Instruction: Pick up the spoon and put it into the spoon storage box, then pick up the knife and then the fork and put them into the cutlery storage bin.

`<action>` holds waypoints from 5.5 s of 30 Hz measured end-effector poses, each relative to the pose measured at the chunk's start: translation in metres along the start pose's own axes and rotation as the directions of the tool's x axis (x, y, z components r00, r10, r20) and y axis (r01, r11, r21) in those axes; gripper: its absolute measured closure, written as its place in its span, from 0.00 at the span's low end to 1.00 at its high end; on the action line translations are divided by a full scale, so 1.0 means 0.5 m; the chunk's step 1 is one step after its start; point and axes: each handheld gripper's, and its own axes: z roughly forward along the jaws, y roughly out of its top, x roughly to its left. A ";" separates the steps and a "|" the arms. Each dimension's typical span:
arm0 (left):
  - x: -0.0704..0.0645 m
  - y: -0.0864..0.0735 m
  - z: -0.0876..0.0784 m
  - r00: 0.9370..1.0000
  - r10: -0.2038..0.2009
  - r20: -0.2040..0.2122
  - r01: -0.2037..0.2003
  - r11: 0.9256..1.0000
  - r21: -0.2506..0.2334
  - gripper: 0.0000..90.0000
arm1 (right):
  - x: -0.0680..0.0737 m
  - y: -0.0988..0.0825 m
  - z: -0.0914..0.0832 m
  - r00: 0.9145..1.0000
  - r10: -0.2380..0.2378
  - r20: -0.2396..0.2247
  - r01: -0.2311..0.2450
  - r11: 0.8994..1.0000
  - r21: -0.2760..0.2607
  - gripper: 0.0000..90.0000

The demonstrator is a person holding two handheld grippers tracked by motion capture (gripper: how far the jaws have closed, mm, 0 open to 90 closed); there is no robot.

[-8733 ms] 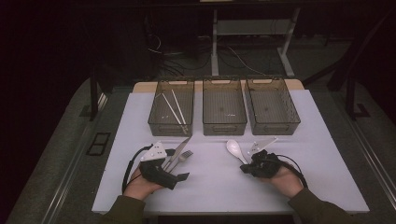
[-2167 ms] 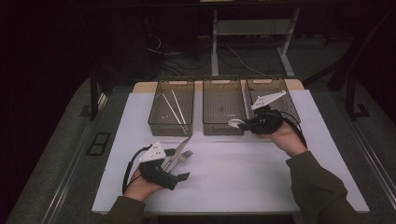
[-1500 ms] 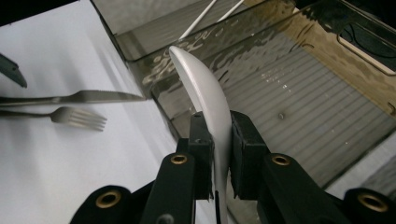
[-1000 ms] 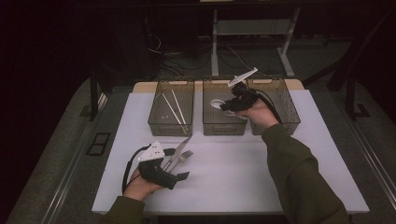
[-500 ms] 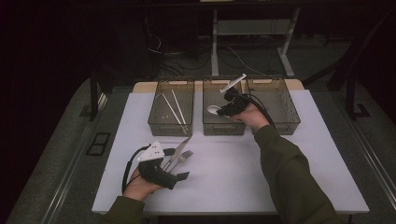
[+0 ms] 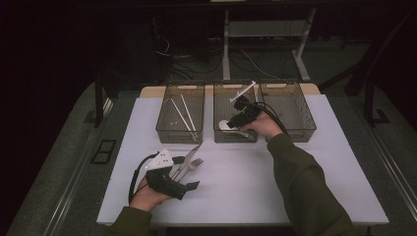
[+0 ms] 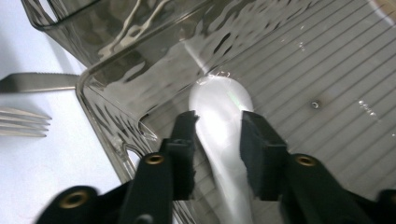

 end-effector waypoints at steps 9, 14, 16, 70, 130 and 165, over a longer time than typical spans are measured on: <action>0.000 0.000 0.002 1.000 0.003 -0.002 -0.003 1.000 0.005 0.00 | -0.005 -0.023 -0.057 0.998 0.043 -0.050 -0.049 0.990 -0.135 0.57; -0.001 0.000 0.002 1.000 0.002 -0.003 -0.002 1.000 0.007 0.00 | -0.003 -0.045 -0.090 0.997 0.049 -0.064 -0.060 0.980 -0.189 0.51; -0.001 0.000 0.003 1.000 0.000 -0.005 0.000 1.000 0.009 0.00 | -0.002 -0.054 -0.103 0.997 0.050 -0.061 -0.061 0.976 -0.210 0.49; 0.001 -0.002 -0.003 0.999 -0.009 -0.052 0.010 1.000 0.026 0.00 | 0.105 -0.431 -0.206 0.994 0.100 0.034 -0.083 0.940 -0.330 0.20; 0.053 -0.021 0.047 0.994 -0.053 -0.100 0.082 0.946 0.314 0.93 | 0.122 -0.488 -0.218 0.991 0.118 0.067 -0.096 0.959 -0.268 0.16; -0.025 0.053 0.072 0.998 0.064 -0.024 -0.055 0.961 0.271 0.97 | 0.120 -0.487 -0.222 0.990 0.124 0.060 -0.103 0.955 -0.278 0.16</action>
